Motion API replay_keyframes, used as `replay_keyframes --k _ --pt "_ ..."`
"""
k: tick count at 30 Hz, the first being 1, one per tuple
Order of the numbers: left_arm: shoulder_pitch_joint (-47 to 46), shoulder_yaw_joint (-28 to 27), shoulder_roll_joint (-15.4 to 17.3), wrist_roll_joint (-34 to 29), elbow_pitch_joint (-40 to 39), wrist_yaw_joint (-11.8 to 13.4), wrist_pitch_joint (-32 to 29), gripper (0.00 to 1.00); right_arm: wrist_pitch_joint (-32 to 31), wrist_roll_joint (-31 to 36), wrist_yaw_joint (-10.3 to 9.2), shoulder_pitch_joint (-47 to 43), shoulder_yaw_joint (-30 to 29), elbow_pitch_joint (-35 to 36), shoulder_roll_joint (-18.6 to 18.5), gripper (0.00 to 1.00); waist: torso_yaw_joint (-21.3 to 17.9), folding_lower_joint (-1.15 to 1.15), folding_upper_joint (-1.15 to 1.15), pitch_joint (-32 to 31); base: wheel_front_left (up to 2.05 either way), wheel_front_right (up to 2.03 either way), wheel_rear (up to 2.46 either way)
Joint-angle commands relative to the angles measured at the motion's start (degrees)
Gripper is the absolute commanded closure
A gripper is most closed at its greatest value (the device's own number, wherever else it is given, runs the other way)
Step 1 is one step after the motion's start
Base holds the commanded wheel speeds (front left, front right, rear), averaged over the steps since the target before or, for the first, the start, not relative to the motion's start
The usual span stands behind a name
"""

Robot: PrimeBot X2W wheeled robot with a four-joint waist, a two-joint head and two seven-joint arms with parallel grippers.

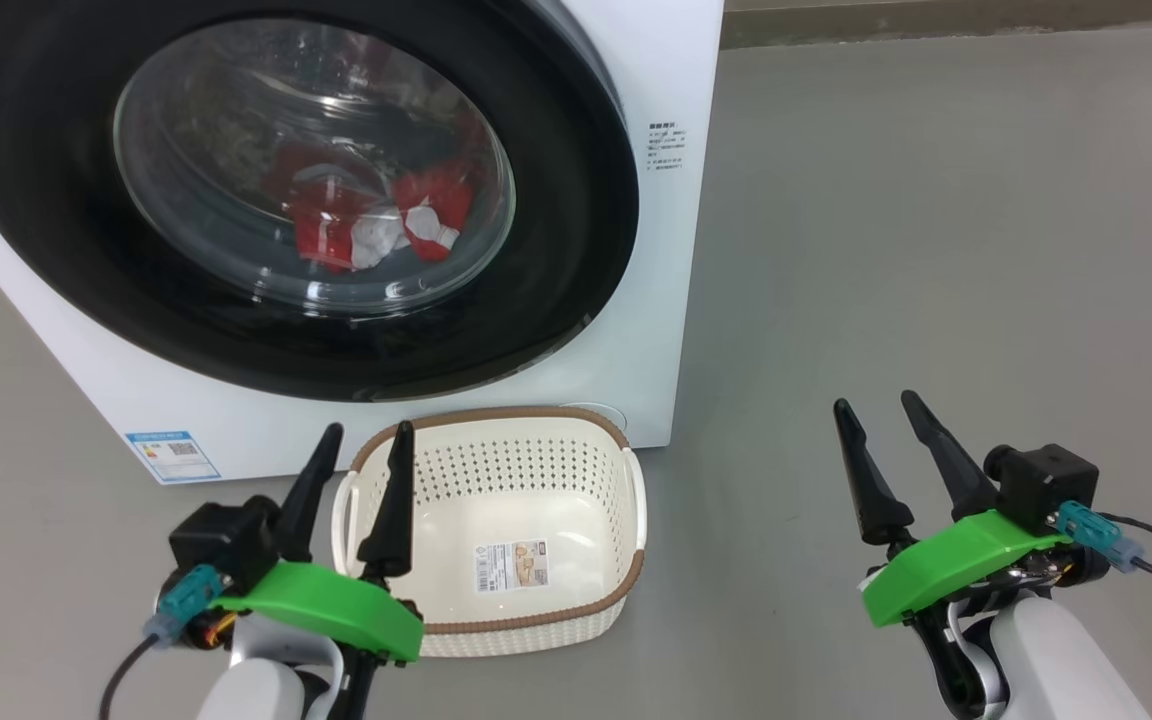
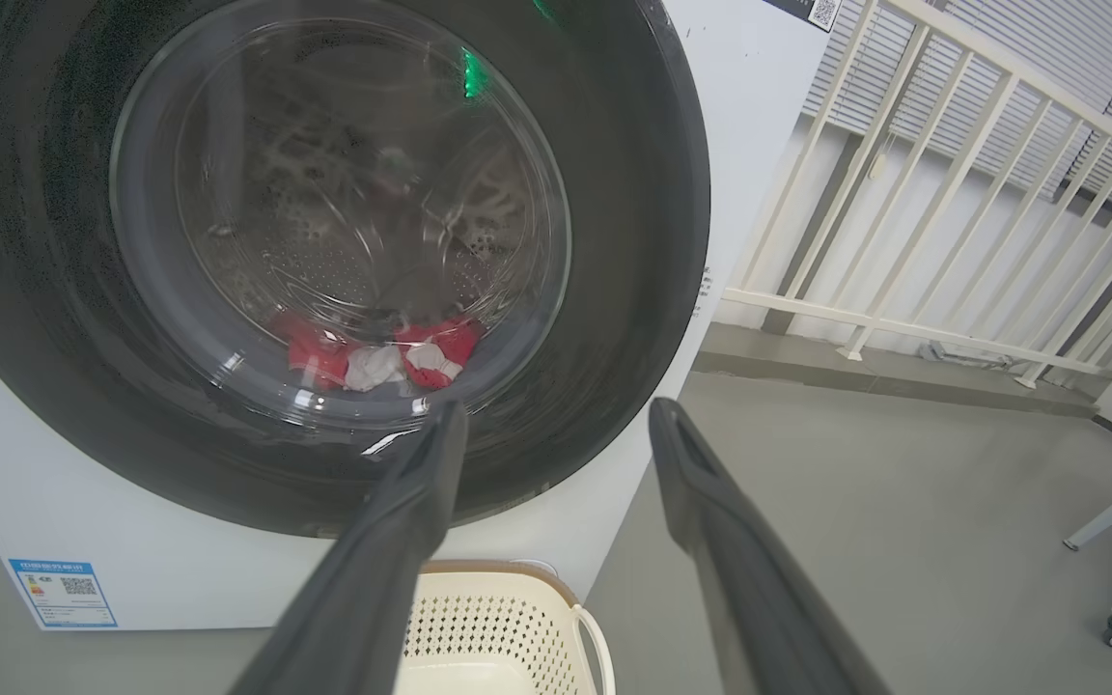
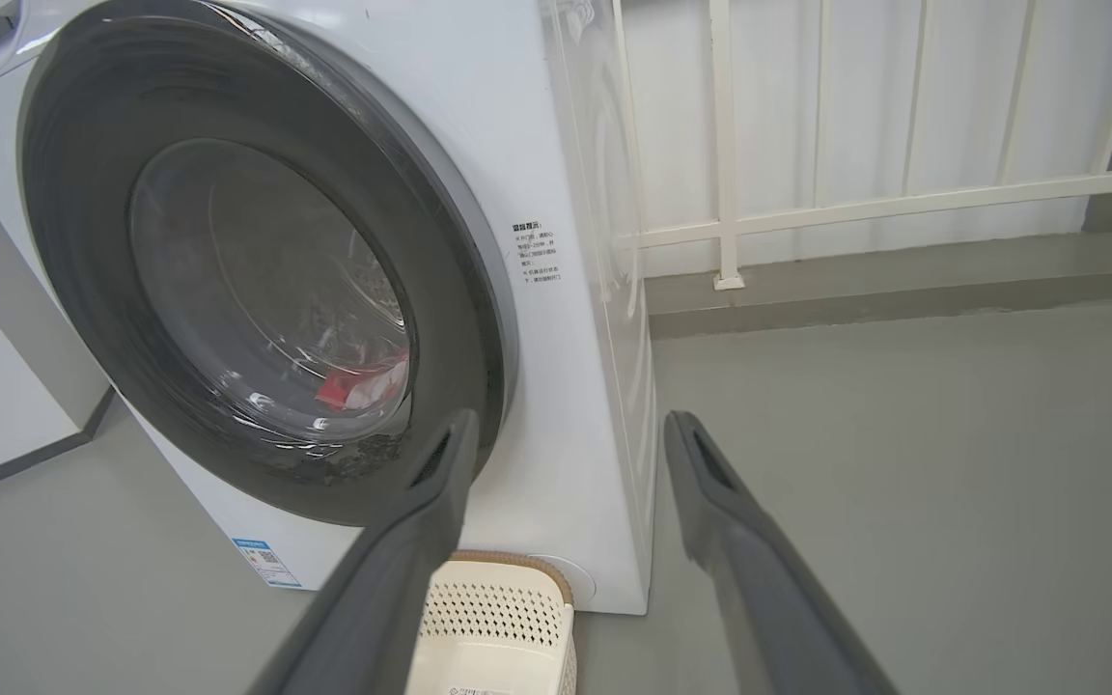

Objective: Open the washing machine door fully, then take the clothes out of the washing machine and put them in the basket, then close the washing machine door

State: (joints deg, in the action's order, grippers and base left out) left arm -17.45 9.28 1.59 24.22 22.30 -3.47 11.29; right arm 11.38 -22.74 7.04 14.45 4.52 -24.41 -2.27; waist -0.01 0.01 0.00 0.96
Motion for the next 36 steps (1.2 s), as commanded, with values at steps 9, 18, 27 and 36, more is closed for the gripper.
replay_keyframes --k 9,18,27,36 --pt "-4.02 -0.7 1.22 -7.0 -0.75 0.95 2.29 0.0 2.2 6.55 0.42 4.21 2.62 0.56 -0.53 0.0 -0.23 0.0 0.0 0.07 0.0 0.0 0.0" --pt "-5.0 0.77 1.29 -11.7 -0.55 1.46 3.71 0.0 3.62 12.49 0.45 5.1 3.67 0.16 -0.61 0.0 -0.01 0.0 0.0 0.04 0.0 0.0 0.0" --pt "-5.15 0.47 1.29 -11.79 0.46 1.46 3.71 0.0 3.62 12.44 0.45 4.96 3.9 0.29 -0.61 0.0 -0.15 0.0 0.0 0.37 0.0 0.0 0.0" --pt "-5.21 0.39 1.29 -11.63 0.23 1.82 3.71 0.0 3.62 12.01 0.45 5.4 3.9 0.6 -0.61 1.0 0.02 0.0 0.0 1.06 0.0 0.0 0.0"
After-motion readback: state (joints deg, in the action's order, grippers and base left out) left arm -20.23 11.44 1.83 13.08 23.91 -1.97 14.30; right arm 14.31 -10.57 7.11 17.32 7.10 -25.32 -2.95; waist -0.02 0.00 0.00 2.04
